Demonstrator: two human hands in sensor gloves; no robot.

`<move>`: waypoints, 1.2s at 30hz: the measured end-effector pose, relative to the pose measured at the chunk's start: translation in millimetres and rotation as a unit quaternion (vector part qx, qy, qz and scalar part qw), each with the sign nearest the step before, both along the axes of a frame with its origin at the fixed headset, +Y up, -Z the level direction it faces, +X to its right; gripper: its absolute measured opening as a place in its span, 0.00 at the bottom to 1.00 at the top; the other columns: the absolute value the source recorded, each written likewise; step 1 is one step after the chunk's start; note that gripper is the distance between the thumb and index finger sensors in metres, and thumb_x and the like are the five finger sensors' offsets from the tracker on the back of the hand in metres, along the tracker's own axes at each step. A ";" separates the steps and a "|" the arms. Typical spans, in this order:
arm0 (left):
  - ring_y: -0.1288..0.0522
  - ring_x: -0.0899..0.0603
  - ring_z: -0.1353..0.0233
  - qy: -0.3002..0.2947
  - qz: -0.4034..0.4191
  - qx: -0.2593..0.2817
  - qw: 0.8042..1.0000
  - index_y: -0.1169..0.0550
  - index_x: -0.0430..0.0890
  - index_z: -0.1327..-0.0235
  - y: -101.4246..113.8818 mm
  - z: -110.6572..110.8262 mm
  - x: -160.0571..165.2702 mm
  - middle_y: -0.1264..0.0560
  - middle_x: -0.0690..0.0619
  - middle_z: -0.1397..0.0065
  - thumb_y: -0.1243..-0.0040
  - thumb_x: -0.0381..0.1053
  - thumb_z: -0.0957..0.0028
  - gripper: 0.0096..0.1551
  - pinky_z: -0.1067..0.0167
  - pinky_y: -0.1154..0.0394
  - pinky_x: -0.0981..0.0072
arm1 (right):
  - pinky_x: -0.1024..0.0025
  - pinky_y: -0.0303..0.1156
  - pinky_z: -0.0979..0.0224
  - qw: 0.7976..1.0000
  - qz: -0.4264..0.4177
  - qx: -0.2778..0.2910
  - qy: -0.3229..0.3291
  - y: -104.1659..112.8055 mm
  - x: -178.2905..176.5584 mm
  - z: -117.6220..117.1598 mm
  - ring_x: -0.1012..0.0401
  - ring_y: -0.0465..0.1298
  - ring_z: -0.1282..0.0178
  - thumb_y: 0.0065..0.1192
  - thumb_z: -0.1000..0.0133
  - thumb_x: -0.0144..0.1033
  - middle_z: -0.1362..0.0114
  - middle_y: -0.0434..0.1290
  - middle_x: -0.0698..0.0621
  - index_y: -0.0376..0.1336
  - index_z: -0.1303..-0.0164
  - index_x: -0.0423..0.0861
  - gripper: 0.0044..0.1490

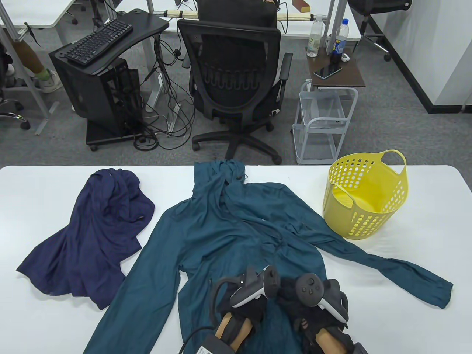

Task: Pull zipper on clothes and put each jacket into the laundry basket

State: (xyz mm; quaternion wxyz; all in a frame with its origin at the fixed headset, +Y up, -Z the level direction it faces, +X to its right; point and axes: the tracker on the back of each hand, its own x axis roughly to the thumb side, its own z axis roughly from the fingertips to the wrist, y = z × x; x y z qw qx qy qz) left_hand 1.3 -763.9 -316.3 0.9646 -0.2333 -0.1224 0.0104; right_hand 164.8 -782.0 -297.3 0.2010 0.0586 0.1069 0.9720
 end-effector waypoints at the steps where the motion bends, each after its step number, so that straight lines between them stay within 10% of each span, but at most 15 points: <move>1: 0.38 0.35 0.20 0.002 -0.005 -0.017 1.000 0.37 0.76 0.34 -3.7 -0.9 0.9 0.40 0.59 0.16 0.51 0.54 0.52 0.32 0.31 0.35 0.36 | 0.38 0.59 0.27 1.000 0.001 0.001 0.003 -0.4 -0.3 0.5 0.46 0.60 0.17 0.62 0.45 0.53 0.16 0.66 0.57 0.71 0.35 0.56 0.29; 17: 0.52 0.40 0.17 0.032 0.002 -0.010 0.999 0.41 0.84 0.39 -25.9 -24.8 -29.4 0.52 0.68 0.16 0.51 0.55 0.53 0.32 0.28 0.47 0.30 | 0.34 0.60 0.26 0.989 0.061 0.083 0.110 22.0 -35.6 33.8 0.43 0.68 0.21 0.66 0.48 0.50 0.22 0.75 0.51 0.75 0.39 0.50 0.30; 25: 0.53 0.41 0.16 0.070 0.001 0.015 0.997 0.42 0.85 0.39 -31.2 -35.0 -45.9 0.52 0.69 0.15 0.53 0.56 0.52 0.32 0.27 0.49 0.32 | 0.35 0.63 0.27 0.981 0.072 0.035 0.177 19.3 -52.1 45.1 0.42 0.69 0.21 0.64 0.46 0.51 0.21 0.74 0.51 0.74 0.37 0.52 0.30; 36: 0.39 0.42 0.20 0.021 0.034 0.095 0.995 0.32 0.76 0.36 3.5 -8.3 -21.7 0.36 0.60 0.20 0.51 0.57 0.54 0.30 0.28 0.41 0.36 | 0.40 0.61 0.24 0.998 0.037 0.022 0.056 4.6 -28.7 10.9 0.48 0.64 0.18 0.61 0.45 0.54 0.17 0.68 0.57 0.71 0.34 0.57 0.30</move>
